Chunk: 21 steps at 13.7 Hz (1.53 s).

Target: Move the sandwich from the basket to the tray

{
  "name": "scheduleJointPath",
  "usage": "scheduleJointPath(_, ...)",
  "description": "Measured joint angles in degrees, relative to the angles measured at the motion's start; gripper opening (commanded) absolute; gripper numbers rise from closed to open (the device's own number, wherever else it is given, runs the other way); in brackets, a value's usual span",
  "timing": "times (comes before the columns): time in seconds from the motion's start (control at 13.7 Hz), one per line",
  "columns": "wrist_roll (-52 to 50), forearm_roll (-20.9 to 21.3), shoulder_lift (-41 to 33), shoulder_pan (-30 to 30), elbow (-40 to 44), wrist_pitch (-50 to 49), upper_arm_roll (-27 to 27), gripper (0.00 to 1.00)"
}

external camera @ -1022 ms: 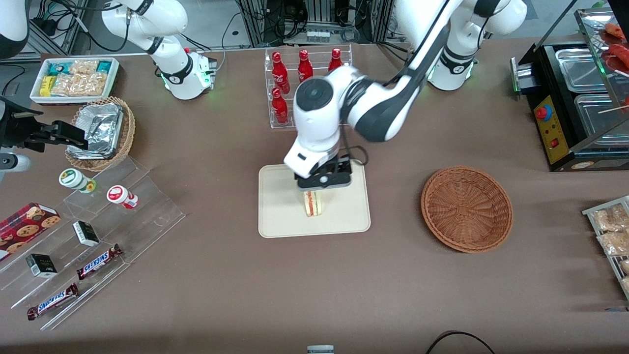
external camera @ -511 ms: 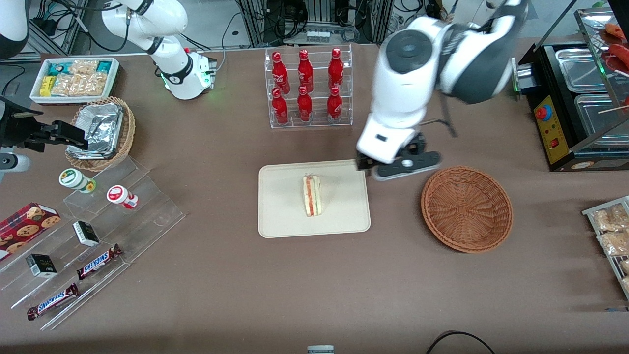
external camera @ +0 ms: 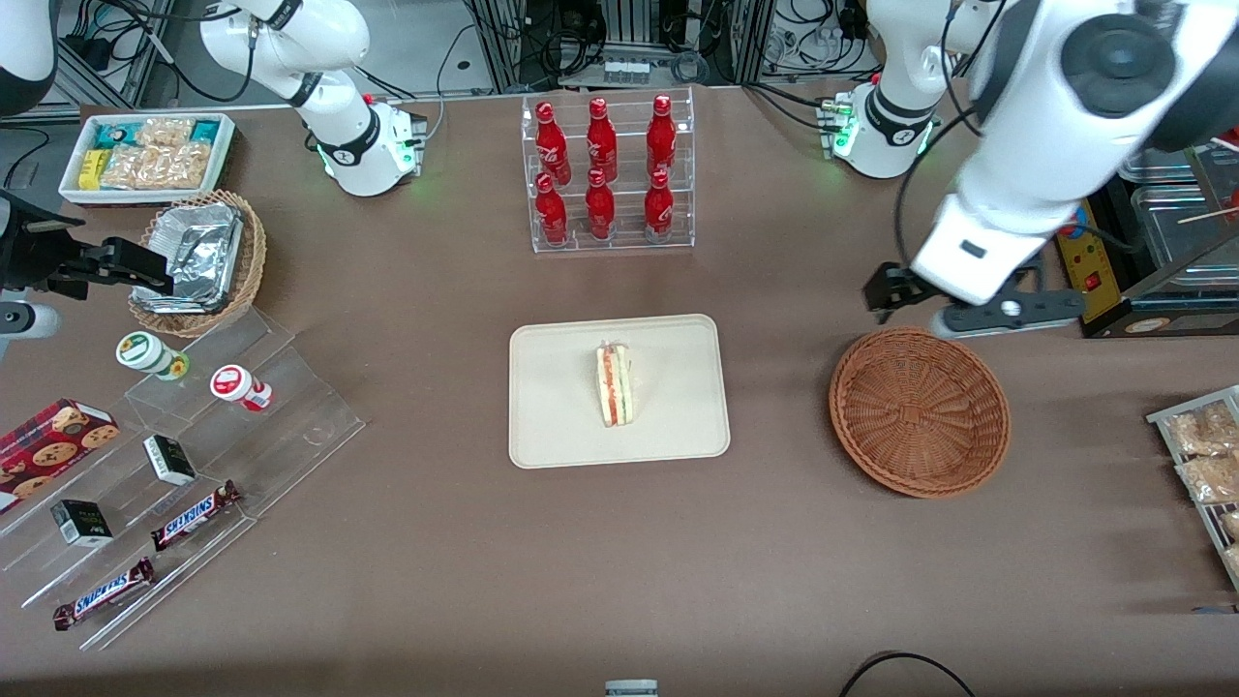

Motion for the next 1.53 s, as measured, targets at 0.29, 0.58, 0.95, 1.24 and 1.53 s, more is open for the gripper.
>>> scheduleJointPath(0.29,11.4,-1.5,-0.7,7.9,-0.5,-1.3,0.0,1.00)
scheduleJointPath(0.58,19.5,-2.5,-0.8,13.5,-0.6,-1.4,0.0,1.00)
scheduleJointPath(0.95,21.8,-4.2,-0.8,15.5,0.1,-1.4,-0.2,1.00)
scheduleJointPath(1.24,21.5,-4.2,-0.8,15.5,1.4,-1.4,-0.7,1.00)
scheduleJointPath(1.53,18.5,-4.2,-0.8,15.5,1.4,-1.4,-0.8,1.00)
